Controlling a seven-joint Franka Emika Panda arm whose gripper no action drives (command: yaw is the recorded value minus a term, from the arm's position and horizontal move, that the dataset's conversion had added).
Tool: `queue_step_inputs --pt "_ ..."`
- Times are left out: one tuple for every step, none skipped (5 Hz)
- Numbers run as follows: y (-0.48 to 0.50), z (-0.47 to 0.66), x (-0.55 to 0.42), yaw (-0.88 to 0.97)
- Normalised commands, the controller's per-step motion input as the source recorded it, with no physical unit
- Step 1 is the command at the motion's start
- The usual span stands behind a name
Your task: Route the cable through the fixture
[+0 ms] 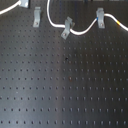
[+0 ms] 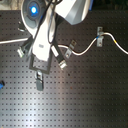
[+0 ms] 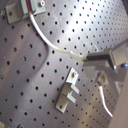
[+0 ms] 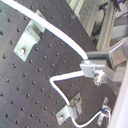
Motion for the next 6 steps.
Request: queue_step_inputs --pt "0.126 0.43 -0.360 -0.04" --pt "0.343 0.37 -0.139 -0.43" --pt "0.331 0.39 -0.018 -0.65" --pt "0.235 0.44 -0.080 -0.69" --pt "0.007 0.43 -0.312 -0.42" --pt "-0.063 0.33 -0.448 -0.14"
